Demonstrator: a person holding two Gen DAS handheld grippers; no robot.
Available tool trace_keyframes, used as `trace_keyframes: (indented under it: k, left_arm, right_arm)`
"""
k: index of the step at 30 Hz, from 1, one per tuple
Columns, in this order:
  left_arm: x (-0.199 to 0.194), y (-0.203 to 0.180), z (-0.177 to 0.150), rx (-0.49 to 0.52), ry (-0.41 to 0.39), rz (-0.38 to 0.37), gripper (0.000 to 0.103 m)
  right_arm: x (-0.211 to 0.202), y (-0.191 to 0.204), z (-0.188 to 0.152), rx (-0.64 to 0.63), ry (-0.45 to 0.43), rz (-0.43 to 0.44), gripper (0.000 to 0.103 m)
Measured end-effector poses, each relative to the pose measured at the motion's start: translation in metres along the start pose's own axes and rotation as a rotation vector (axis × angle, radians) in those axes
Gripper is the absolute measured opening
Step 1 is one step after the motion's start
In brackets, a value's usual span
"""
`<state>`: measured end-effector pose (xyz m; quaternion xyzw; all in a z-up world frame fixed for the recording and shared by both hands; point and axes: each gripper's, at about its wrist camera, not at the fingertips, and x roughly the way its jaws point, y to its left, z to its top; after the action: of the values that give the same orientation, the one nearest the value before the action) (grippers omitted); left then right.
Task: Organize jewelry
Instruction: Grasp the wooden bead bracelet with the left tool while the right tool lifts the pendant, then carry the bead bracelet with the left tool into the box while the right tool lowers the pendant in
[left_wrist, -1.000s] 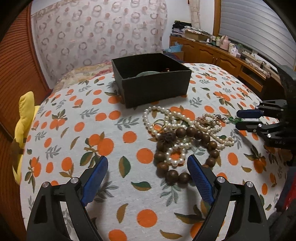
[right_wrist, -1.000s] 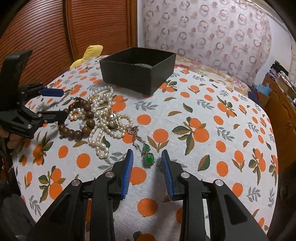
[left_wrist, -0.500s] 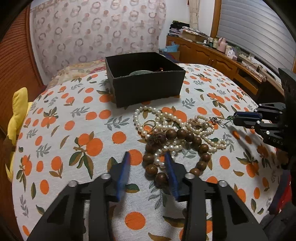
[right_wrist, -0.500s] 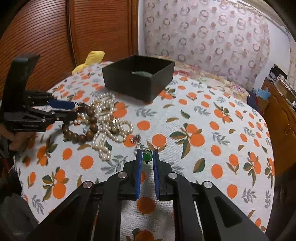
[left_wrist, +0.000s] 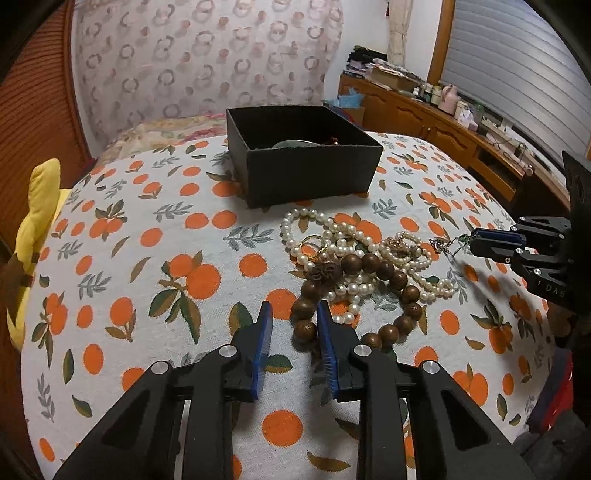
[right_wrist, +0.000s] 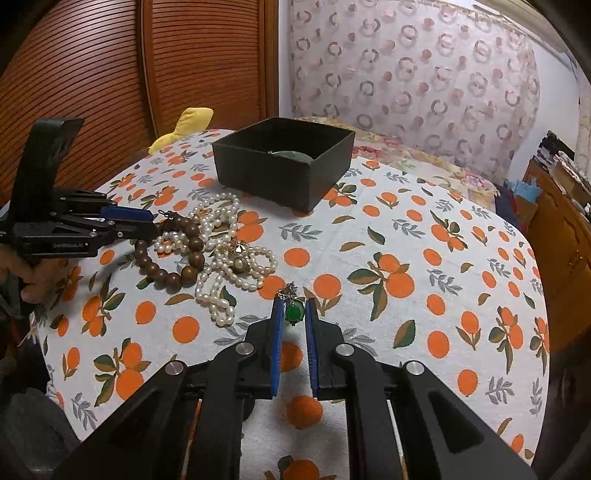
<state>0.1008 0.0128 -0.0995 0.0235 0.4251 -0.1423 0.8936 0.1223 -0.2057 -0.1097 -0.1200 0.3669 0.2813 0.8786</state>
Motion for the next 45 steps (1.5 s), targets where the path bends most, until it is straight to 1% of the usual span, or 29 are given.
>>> trace_keyframes:
  k: [4, 5, 6, 8, 9, 16, 27, 32, 36, 45]
  left_arm:
    - [0.007, -0.005, 0.003, 0.020, 0.010, 0.015, 0.023]
    - [0.008, -0.006, 0.003, 0.021, 0.009, 0.016, 0.021]
    - [0.008, -0.006, 0.003, 0.025, 0.011, 0.007, 0.013]
    - [0.008, -0.007, 0.004, 0.029, 0.012, 0.001, 0.012]
    - [0.005, -0.008, 0.004, 0.031, 0.000, 0.008, 0.012]
    - [-0.032, -0.014, 0.018, 0.004, -0.125, -0.019, 0.012]
    - [-0.070, -0.031, 0.046, 0.025, -0.237, -0.031, 0.012]
    - [-0.080, -0.033, 0.059, 0.033, -0.271, -0.025, 0.012]
    - [-0.085, -0.031, 0.074, 0.040, -0.300, -0.006, 0.012]
    - [-0.082, -0.022, 0.111, 0.048, -0.333, 0.029, 0.012]
  right_arm:
    - [0.001, 0.003, 0.002, -0.001, -0.004, 0.004, 0.013]
    - [0.000, 0.004, 0.002, -0.002, -0.005, 0.005, 0.013]
    - [0.000, 0.004, 0.003, -0.002, -0.006, 0.006, 0.013]
    - [-0.001, 0.004, 0.003, -0.003, -0.009, 0.007, 0.013]
    - [-0.002, 0.005, 0.004, -0.004, -0.011, 0.008, 0.013]
    - [-0.008, 0.006, 0.008, -0.005, -0.030, 0.011, 0.013]
    - [-0.021, 0.011, 0.026, -0.021, -0.079, 0.017, 0.013]
    - [-0.026, 0.010, 0.039, -0.026, -0.103, 0.015, 0.013]
    - [-0.028, 0.009, 0.053, -0.042, -0.124, 0.012, 0.013]
    - [-0.027, 0.000, 0.094, -0.047, -0.183, 0.034, 0.013]
